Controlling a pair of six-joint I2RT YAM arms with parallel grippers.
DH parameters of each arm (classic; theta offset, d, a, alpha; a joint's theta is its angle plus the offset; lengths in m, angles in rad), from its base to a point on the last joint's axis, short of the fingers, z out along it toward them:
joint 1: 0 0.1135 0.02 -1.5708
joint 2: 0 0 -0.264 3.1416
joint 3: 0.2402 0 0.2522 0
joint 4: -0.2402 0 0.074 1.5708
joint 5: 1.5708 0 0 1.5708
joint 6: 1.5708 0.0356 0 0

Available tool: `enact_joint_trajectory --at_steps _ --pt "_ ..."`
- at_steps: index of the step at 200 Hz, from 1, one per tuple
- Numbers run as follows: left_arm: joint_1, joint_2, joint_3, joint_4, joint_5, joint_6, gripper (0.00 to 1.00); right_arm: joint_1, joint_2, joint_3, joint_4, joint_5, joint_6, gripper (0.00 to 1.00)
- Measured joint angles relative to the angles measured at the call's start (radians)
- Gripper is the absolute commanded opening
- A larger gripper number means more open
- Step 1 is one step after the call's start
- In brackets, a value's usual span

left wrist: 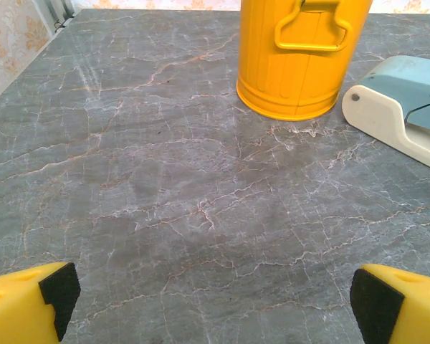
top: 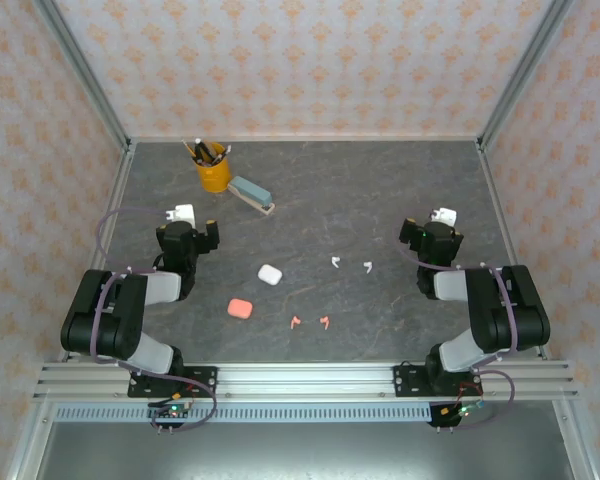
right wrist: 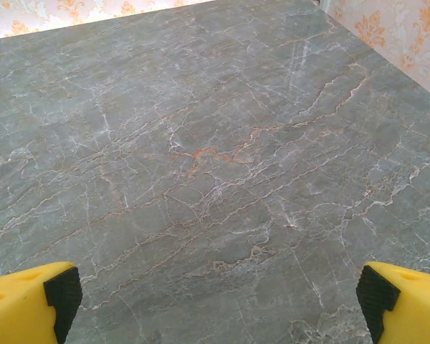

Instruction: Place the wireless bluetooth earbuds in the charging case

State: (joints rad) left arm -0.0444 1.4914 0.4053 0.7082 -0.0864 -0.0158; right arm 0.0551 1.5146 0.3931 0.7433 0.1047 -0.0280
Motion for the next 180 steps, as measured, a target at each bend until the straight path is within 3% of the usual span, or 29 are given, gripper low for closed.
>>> enact_joint_trajectory --at_steps 180 --pt "0.000 0.000 0.000 0.000 0.000 0.010 1.00 0.000 0.000 0.000 0.000 0.000 0.000 1.00"
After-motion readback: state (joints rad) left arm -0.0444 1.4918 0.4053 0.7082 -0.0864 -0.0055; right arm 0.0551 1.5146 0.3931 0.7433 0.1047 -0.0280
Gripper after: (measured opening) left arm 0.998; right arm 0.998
